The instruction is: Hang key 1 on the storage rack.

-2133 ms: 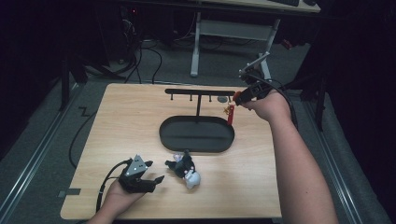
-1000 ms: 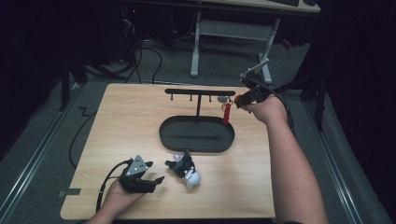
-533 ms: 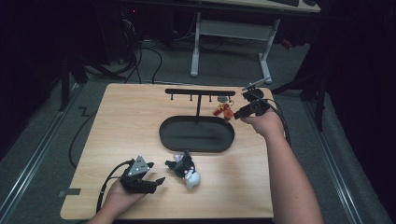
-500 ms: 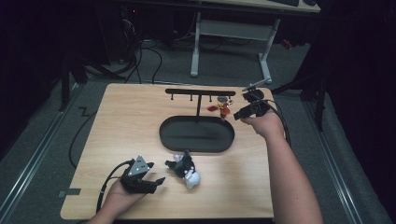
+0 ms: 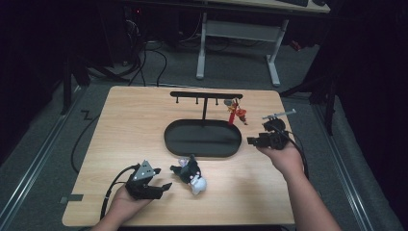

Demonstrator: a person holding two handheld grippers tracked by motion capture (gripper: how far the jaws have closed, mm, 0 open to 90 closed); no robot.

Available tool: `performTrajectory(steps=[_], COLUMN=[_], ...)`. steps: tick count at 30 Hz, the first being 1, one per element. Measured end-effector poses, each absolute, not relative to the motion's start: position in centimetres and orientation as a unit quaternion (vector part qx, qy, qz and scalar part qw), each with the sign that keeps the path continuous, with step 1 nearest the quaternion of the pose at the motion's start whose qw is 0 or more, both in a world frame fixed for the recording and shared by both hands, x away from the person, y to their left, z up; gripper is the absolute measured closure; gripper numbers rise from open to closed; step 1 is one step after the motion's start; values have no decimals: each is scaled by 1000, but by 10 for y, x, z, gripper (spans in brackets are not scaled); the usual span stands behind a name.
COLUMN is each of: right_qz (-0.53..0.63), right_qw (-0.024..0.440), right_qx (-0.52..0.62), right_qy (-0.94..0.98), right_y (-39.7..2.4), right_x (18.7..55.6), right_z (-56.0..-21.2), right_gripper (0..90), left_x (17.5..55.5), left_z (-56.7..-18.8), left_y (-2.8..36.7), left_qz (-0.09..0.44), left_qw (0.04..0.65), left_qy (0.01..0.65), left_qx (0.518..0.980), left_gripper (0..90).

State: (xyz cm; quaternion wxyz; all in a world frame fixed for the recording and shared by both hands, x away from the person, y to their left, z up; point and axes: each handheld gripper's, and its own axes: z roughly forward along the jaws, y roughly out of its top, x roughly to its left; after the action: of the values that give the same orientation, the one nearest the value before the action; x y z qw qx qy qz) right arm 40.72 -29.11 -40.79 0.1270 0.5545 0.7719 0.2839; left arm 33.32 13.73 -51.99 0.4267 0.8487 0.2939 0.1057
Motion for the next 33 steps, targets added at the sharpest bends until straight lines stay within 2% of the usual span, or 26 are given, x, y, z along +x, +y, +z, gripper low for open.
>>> performTrajectory(steps=[1, 3, 4, 10, 21, 22, 25, 30, 33], right_qz=[300, 304, 307, 340, 386, 395, 406, 403, 406], right_qw=[141, 148, 166, 174, 226, 242, 251, 246, 246], right_qx=[555, 555, 545, 529, 501, 495, 492, 497, 502], right_qy=[763, 760, 762, 758, 741, 735, 728, 728, 722], right_y=[-296, -298, -300, -304, -304, -303, -301, -303, -305], right_x=[389, 382, 369, 335, 290, 280, 269, 268, 268], right_z=[-419, -424, -436, -471, -499, -499, -495, -499, -499], right_gripper=[412, 410, 413, 371, 325, 345, 354, 363, 367], left_x=[333, 333, 333, 331, 330, 329, 328, 331, 336], left_z=[-521, -521, -522, -524, -525, -525, -523, -521, -517], left_y=[135, 134, 132, 129, 128, 128, 128, 131, 134], left_qz=[105, 106, 105, 99, 90, 91, 101, 123, 153], left_qw=[425, 423, 421, 416, 416, 416, 415, 406, 403], left_qy=[292, 291, 291, 296, 308, 307, 307, 325, 343], left_qx=[850, 851, 853, 854, 851, 851, 851, 845, 834], left_gripper=[310, 312, 313, 315, 334, 358, 426, 774, 899])
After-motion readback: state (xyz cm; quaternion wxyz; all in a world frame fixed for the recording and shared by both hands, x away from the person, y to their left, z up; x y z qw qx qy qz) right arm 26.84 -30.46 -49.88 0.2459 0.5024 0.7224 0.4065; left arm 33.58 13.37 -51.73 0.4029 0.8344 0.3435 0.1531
